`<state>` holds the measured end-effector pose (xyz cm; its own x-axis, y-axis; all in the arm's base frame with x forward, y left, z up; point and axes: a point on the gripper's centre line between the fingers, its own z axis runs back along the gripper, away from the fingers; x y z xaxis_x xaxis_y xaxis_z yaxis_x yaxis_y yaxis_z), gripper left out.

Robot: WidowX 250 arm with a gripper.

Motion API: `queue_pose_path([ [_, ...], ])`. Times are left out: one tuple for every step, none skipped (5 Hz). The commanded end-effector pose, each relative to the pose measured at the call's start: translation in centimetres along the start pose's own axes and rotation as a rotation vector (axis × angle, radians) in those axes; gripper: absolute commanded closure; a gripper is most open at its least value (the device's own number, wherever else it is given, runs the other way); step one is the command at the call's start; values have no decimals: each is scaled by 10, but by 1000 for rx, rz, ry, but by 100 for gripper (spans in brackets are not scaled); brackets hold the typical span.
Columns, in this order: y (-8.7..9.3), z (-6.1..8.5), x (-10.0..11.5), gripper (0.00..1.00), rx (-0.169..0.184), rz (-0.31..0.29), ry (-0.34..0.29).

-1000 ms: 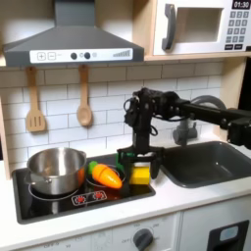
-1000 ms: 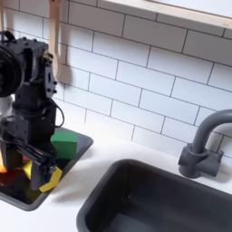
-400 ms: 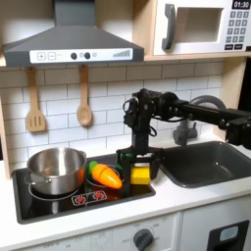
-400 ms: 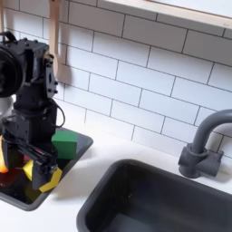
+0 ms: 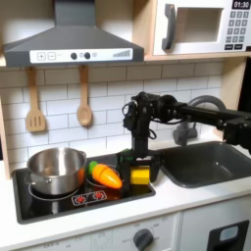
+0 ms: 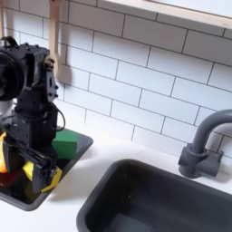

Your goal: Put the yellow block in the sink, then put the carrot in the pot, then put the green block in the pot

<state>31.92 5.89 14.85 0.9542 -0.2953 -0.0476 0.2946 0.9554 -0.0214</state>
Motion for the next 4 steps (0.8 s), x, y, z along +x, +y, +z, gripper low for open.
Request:
queue_pose_path([
  [-3, -4, 2, 0, -16, -16, 3],
  [-3, -9, 3, 0, -28, -16, 11],
  [-1, -9, 4, 0, -28, -10, 10],
  [-2, -10, 5, 0, -31, -15, 12],
])
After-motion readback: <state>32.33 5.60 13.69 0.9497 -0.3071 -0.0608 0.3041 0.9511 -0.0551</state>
